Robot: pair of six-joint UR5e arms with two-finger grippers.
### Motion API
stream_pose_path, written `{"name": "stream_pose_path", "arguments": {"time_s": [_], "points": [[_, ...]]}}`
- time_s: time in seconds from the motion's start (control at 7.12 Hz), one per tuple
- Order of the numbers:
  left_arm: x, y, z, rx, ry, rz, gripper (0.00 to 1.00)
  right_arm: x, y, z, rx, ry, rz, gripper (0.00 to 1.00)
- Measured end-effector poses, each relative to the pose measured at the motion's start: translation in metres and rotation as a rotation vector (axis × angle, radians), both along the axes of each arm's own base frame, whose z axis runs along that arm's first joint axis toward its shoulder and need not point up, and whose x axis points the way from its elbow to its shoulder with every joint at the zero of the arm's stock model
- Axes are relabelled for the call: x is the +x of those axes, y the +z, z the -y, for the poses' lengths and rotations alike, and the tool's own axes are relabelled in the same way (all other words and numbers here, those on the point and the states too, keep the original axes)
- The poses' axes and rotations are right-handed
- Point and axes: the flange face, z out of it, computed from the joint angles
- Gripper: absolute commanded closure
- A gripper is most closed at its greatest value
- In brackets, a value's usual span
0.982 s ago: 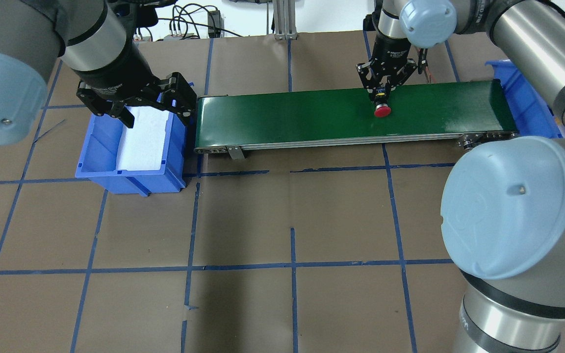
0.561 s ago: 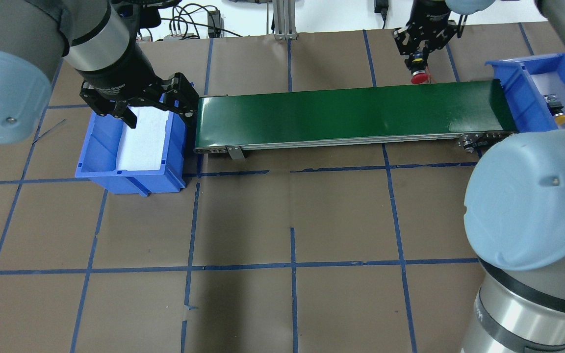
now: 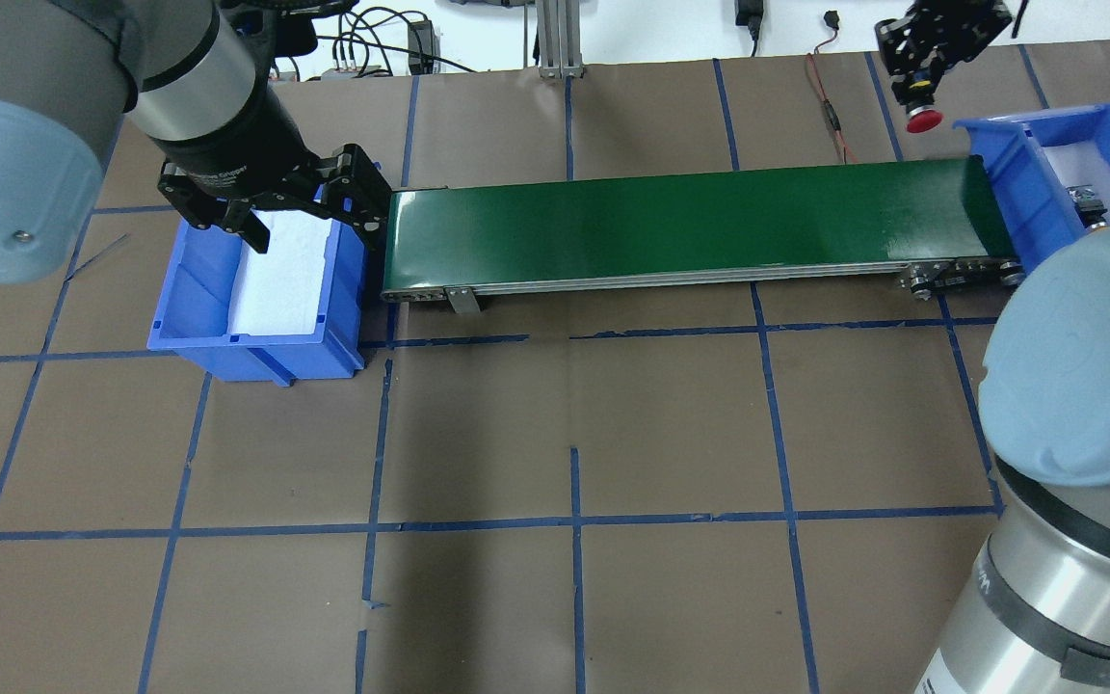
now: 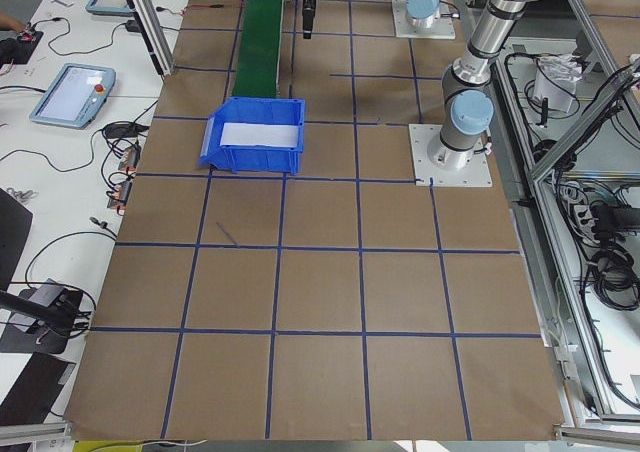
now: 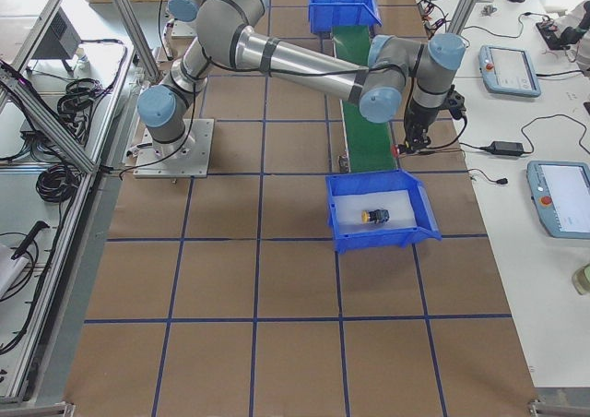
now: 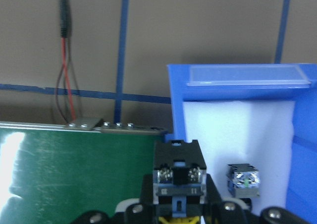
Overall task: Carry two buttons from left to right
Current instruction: 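Carry the red button into the far blue bin and release it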
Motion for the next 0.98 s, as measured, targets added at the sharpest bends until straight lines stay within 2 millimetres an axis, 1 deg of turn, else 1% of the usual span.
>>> {"name": "stream_pose_path", "arguments": {"time_s": [0.14,0.28,0.42,0.56,0.98], "points": [[0.000,0.000,-0.001,0.000,0.000,0.001,0.00,-0.031,-0.012,-0.002,0.008,-0.017,0.003,0.91],[0.000,0.000,0.000,0.001,0.000,0.002,0.00,-0.048,-0.029,-0.001,0.019,-0.029,0.008,0.91],[0.000,0.000,0.000,0.001,0.000,0.003,0.00,-0.057,-0.048,0.002,0.034,-0.035,0.016,0.91],[0.001,0.001,-0.001,-0.002,0.001,0.003,0.00,-0.061,-0.067,0.005,0.052,-0.038,0.026,0.91],[0.001,0.002,-0.002,-0.002,0.001,0.004,0.00,-0.080,-0.099,0.004,0.088,-0.058,0.044,0.88]]}}
